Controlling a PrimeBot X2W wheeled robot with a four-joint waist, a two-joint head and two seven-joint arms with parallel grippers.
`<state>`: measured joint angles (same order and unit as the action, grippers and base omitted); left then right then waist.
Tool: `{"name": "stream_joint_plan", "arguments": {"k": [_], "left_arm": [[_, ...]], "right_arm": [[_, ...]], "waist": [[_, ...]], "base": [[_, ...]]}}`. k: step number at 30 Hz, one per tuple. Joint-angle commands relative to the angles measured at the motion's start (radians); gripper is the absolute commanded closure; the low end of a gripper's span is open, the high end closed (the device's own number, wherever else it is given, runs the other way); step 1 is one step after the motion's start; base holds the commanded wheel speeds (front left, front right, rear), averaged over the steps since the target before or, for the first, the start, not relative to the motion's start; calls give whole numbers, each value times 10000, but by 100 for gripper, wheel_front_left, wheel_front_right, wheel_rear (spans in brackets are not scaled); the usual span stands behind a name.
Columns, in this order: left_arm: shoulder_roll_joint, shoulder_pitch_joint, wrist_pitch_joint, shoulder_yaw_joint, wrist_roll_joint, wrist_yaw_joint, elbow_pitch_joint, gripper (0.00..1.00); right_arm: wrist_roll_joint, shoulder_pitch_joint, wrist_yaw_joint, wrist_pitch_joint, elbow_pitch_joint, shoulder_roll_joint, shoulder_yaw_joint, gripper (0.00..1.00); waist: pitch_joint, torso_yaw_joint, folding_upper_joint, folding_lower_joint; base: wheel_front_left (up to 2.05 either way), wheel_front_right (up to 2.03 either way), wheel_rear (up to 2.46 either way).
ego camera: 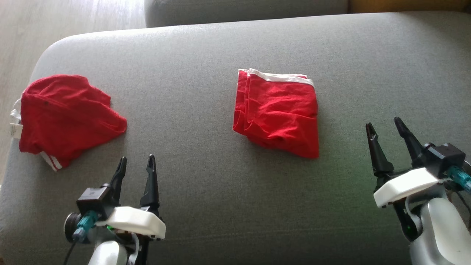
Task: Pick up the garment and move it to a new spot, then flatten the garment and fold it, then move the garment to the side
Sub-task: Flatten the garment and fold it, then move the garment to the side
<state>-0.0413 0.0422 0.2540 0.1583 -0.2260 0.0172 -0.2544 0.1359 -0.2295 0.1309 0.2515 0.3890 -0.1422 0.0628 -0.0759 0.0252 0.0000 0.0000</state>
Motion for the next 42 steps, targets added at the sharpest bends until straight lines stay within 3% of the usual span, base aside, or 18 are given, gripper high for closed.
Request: {"name": "stream_joint_plan", "arguments": {"k": [1, 9, 13, 20, 26, 35, 36, 37, 38, 42], "left_arm": [[-89, 295, 78, -215, -57, 18, 372, 0], [-89, 417, 78, -82, -192, 59, 454, 0], [-89, 602, 78, 82, -173, 32, 507, 0], [-89, 1032, 78, 359, -147, -65, 432, 0], [-89, 1436, 78, 750, -372, -3, 367, 0], [-89, 1544, 78, 823, -595, 80, 220, 0], [-89, 1548, 78, 809, -597, 79, 202, 0], [-89, 1561, 78, 800, -592, 77, 187, 0], [-89, 1586, 78, 801, -582, 70, 176, 0], [-89, 1695, 78, 792, -553, 74, 186, 0]], "right_arm": [[-170, -108, -2, 99, -510, 141, -46, 0], [-338, -121, -2, -187, -706, 433, 195, 0], [102, -613, -2, -904, -376, 408, -213, 0], [1674, -2273, -2, -2551, 895, 13, -1191, 0], [2335, -3596, -2, -3675, 2881, -375, -936, 0], [2681, -4374, -2, -3809, 3702, -550, -1964, 0], [2681, -4411, -2, -3794, 3748, -593, -2130, 28], [2662, -4454, -2, -3776, 3803, -641, -2287, 77], [2615, -4501, -2, -3747, 3874, -704, -2431, 100], [2537, -4733, -2, -3563, 4200, -906, -2801, 100]], "waist": [[-22, 28, 0, 0], [-209, 197, 0, 0], [-527, 393, 0, 0], [-1285, 882, 0, 0], [-1856, 1428, 0, 0], [-2009, 1621, 0, 0], [-2009, 1605, 0, 0], [-2013, 1588, 0, 0], [-2018, 1569, 0, 0], [-2030, 1464, 0, 0]], "base": [[0, 0, 0], [0, 0, 0], [0, 0, 0], [0, 0, 0], [0, 0, 0], [0, 0, 0], [0, 0, 0], [0, 0, 0], [0, 0, 0], [0, 0, 0]]}}
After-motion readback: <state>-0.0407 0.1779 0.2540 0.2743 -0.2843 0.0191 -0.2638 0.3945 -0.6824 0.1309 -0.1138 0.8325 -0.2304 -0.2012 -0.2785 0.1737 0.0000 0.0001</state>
